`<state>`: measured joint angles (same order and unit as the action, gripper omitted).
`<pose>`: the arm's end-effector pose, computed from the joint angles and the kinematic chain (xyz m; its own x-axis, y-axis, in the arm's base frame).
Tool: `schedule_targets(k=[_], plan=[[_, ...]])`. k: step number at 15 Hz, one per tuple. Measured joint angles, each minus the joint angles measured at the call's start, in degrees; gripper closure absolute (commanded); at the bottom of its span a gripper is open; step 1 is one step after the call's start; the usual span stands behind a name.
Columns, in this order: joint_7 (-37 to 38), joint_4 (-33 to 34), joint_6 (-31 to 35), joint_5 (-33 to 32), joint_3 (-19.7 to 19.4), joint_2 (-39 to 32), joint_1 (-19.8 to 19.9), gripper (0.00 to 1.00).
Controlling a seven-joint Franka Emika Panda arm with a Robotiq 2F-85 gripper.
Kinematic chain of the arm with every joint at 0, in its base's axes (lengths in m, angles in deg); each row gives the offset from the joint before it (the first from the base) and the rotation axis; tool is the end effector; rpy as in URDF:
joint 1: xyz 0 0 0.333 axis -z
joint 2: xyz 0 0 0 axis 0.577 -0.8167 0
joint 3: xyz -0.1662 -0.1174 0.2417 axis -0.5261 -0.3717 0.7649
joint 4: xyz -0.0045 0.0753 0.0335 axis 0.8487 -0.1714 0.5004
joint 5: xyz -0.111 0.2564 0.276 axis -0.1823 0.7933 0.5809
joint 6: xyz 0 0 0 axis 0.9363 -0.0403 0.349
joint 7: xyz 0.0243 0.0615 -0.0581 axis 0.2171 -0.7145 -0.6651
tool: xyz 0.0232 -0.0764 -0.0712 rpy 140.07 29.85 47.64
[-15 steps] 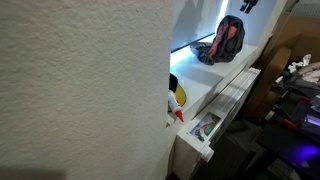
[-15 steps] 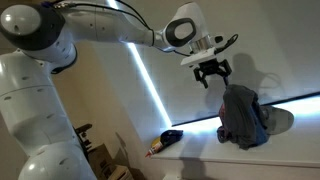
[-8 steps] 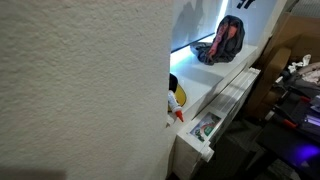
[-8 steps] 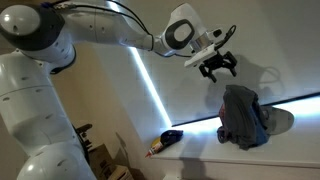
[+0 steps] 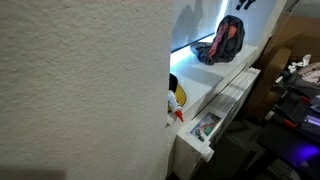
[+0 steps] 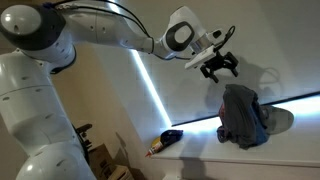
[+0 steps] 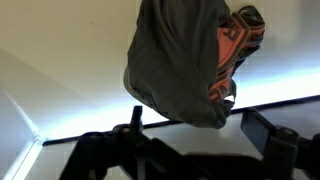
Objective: Place the t-shirt on the left side of the windowsill
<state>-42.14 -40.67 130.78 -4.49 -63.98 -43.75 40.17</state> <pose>0.5643 -0.1795 0.4474 0.9483 -0.0164 0.3171 -0.0210 -0.9997 0.0112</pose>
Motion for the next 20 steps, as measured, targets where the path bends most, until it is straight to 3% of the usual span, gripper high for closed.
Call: schedule_targets(k=[7,10,14,17,20], plan=[[0.5,0.0,-0.5,-0.2,0.6,0.1,0.1,0.00],[1.1,0.7,-5.0,0.2,0.8,-0.2,0.3,0.00],[1.2,1.0,-5.7,0.2,0.8,-0.6,0.6,0.00],[2.3,-0.2,0.6,-1.7,1.2,0.4,0.6,0.00],[8.4,-3.0,7.8,-7.1,1.7,2.5,0.5,0.00]])
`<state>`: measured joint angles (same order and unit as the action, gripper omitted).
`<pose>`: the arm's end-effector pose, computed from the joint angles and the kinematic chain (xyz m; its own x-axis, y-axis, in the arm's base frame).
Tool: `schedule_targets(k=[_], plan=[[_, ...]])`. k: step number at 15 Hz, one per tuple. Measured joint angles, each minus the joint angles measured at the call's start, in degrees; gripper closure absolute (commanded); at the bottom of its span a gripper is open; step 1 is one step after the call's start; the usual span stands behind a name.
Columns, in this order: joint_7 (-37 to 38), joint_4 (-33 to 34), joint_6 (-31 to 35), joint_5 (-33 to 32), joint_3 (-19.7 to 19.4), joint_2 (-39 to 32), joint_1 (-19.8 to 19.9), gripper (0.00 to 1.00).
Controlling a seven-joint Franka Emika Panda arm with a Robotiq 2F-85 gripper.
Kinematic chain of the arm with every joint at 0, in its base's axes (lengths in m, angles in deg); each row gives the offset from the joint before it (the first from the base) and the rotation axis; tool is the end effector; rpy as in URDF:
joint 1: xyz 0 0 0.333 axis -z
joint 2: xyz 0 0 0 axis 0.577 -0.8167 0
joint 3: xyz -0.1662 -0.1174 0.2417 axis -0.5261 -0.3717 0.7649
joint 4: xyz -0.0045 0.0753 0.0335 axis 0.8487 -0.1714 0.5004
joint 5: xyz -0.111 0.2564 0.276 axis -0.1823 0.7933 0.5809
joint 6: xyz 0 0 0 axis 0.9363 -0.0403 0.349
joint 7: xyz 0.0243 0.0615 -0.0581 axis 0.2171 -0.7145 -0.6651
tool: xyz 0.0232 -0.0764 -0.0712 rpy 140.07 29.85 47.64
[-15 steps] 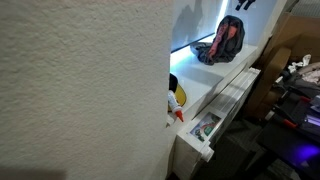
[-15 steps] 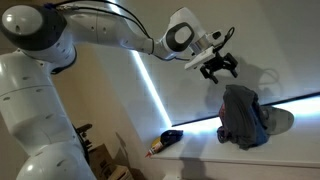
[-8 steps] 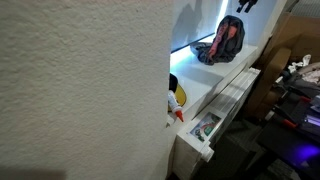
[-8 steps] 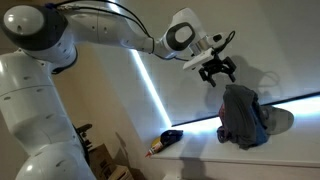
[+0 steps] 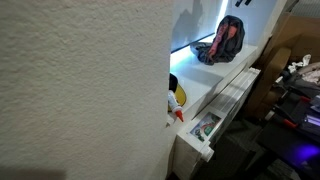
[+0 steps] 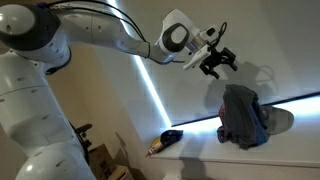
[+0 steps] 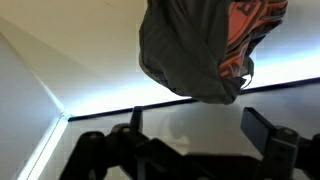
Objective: Place the t-shirt on the left side of the windowsill
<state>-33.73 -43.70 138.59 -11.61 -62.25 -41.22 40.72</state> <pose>0.5613 -0.1685 0.4630 0.9101 -0.0442 0.4120 -0.0878 -0.9923 0.0874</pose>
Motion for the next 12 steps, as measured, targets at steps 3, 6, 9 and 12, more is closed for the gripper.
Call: schedule_targets(k=[3,6,9,12], plan=[[0.0,0.1,-0.1,0.1,0.1,-0.1,0.0,0.00],[0.1,0.1,-0.6,0.1,0.1,-0.2,0.0,0.00],[1.2,1.7,-6.8,0.1,0.1,-1.2,0.2,0.00],[1.4,3.3,-8.8,0.1,0.1,-2.7,0.3,0.00]])
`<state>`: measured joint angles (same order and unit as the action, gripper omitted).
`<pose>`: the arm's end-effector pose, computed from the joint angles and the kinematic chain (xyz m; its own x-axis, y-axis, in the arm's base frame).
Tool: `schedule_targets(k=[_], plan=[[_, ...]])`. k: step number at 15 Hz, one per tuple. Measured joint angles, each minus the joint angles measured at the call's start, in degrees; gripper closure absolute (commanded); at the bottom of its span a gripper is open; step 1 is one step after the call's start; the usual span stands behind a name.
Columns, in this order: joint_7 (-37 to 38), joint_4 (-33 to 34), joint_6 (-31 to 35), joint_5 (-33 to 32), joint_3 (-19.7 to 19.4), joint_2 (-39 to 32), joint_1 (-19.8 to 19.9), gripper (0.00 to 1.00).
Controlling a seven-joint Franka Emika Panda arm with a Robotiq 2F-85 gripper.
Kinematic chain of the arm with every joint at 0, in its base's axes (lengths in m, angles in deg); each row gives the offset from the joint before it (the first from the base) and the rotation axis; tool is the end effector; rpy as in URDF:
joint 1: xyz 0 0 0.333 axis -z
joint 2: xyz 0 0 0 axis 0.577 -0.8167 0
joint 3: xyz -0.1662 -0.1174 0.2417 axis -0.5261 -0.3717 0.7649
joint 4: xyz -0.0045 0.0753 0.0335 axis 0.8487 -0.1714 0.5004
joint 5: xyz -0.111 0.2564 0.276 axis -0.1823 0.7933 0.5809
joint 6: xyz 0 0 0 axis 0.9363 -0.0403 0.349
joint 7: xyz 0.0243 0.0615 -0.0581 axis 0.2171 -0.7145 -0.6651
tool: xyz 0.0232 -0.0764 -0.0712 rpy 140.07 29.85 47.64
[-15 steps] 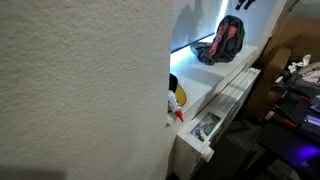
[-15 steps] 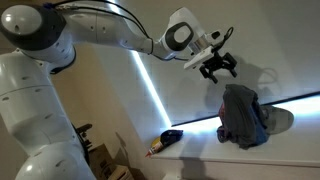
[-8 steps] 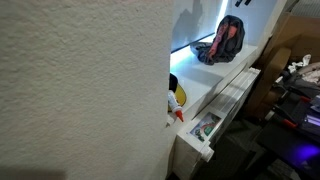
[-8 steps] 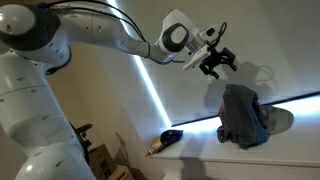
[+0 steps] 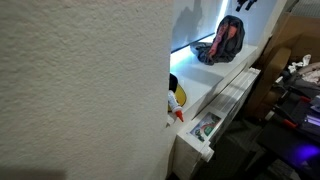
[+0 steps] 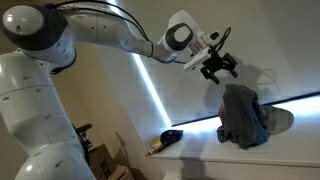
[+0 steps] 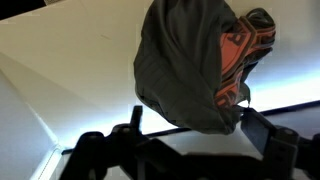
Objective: Place the t-shirt on the left side of the windowsill
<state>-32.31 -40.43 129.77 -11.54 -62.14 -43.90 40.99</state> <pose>0.5669 -0.1703 0.4456 0.9558 -0.0828 0.2821 -0.1029 -0.9930 0.0572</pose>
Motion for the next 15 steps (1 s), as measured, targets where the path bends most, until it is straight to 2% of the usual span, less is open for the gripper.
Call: schedule_targets(k=[5,9,15], plan=[[0.3,0.0,0.2,-0.1,0.1,0.0,0.0,0.00],[1.9,0.9,-5.8,0.2,0.1,-0.3,0.1,0.00],[1.9,0.9,-5.7,0.2,0.3,-0.3,0.1,0.00]])
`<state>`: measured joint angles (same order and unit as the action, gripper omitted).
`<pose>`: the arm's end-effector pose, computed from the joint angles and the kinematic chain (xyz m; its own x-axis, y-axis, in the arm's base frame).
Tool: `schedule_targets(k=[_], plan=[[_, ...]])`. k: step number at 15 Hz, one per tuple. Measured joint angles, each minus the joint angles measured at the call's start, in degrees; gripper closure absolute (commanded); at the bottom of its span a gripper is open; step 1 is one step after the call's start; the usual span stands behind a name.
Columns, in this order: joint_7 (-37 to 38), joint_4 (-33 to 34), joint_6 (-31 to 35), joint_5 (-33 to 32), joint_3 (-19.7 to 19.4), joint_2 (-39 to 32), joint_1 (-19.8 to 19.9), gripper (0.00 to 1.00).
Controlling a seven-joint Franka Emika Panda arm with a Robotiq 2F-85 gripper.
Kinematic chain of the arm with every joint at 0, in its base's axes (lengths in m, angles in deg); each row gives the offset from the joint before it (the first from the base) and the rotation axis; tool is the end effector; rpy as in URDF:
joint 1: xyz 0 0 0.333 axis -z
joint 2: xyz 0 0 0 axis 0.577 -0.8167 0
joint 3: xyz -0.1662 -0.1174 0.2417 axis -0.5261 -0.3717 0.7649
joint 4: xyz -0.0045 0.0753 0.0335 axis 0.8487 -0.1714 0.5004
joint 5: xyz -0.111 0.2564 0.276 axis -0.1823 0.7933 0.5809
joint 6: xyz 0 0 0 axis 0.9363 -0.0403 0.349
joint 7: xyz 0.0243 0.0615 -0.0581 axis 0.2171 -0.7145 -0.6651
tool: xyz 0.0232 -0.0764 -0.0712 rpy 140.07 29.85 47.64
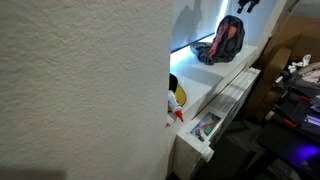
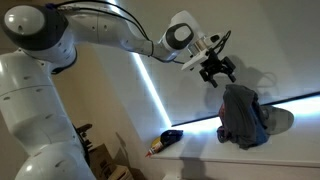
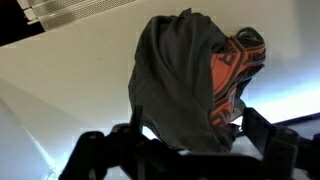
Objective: Place the t-shirt on the left side of the windowsill
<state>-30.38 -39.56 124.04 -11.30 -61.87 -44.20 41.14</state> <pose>0.5629 -0.1675 0.4388 0.9724 -0.1228 0.1984 -0.1312 -0.9909 0.0294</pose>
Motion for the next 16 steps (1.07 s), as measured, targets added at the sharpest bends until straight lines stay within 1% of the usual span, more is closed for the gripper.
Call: schedule_targets(k=[1,2,3,4,5,7,9,16], plan=[[0.0,-0.1,0.9,-0.4,0.1,0.1,0.0,0.00],[0.0,-0.7,3.3,-1.3,0.3,0.7,0.0,0.00],[0.0,-1.3,5.3,-2.4,0.5,2.3,-0.1,0.00],[-0.1,-1.4,5.4,-2.6,0.9,4.6,-0.1,0.00],[-0.4,-1.2,4.2,-2.2,1.1,7.2,-0.1,0.00],[-0.9,-0.3,-0.6,-1.3,1.4,10.8,-0.2,0.00],[-0.9,0.1,-4.2,-0.5,1.4,11.4,-0.2,0.00],[-0.9,0.2,-4.4,-0.4,1.4,10.4,-0.2,0.00]])
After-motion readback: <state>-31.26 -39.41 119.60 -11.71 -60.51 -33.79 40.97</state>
